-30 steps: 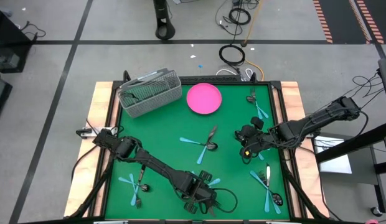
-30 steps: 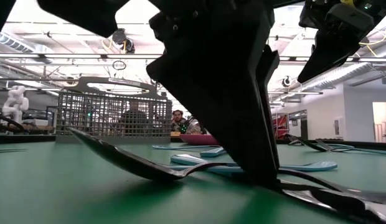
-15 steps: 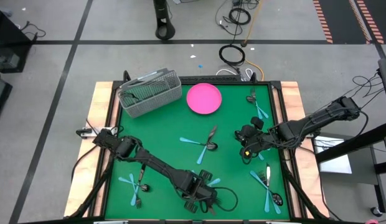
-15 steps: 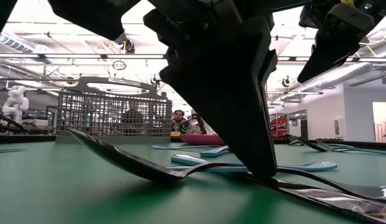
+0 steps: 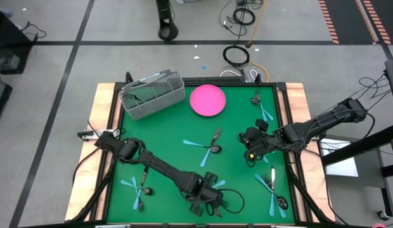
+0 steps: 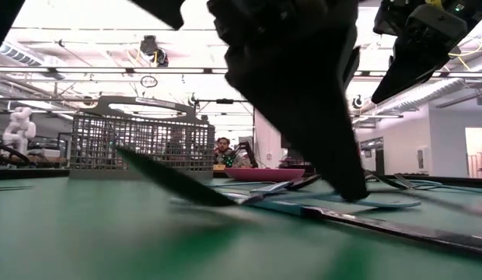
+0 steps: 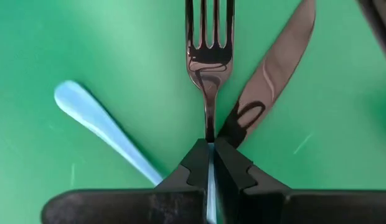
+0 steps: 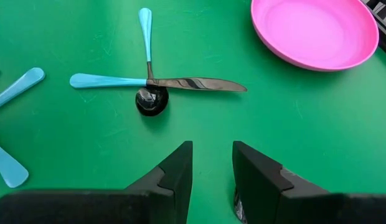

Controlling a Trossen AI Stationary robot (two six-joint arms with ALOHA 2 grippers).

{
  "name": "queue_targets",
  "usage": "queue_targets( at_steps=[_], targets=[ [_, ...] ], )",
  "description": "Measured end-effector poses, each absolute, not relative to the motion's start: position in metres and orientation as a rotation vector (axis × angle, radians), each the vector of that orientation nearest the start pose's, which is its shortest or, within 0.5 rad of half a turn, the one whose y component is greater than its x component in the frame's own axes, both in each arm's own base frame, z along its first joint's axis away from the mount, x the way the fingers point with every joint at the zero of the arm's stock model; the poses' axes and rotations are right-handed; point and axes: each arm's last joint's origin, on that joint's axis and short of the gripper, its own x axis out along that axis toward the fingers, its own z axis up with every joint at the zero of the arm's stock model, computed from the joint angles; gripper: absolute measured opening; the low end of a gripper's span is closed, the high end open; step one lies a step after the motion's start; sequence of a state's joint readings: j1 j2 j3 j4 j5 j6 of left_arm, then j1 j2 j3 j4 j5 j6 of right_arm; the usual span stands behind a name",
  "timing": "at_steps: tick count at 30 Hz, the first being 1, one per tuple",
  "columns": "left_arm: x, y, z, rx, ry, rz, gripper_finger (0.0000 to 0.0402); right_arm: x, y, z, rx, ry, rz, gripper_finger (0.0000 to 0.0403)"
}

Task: Sort silverware
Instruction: Put the blue fork into the gray silverware holder

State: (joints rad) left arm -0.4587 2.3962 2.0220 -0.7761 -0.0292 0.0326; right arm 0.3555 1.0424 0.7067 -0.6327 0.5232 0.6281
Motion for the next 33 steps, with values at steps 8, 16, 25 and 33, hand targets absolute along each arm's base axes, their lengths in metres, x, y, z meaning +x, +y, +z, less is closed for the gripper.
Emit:
queue_targets(
  at_steps=[8, 16, 25, 33],
  targets=[
    [0.455, -0.224, 0.17, 0.303, 1.091, -0.4, 0.0009, 0.184, 0.053, 0.231, 0.174, 0.782, -0.415, 0.0102],
    [0.462, -0.228, 0.177, 0.212, 1.009, -0.412, 0.0004, 0.184, 0.053, 0.231, 0.176, 0.785, -0.411, 0.0102],
    [0.469, -0.222, 0.18, 0.184, 0.968, -0.395, 0.0002, 0.183, 0.056, 0.23, 0.196, 0.808, -0.367, 0.0102],
    [0.478, -0.218, 0.206, 0.116, 0.81, -0.436, 0.0002, 0.179, 0.061, 0.229, 0.184, 0.837, -0.352, 0.0102]
  ],
)
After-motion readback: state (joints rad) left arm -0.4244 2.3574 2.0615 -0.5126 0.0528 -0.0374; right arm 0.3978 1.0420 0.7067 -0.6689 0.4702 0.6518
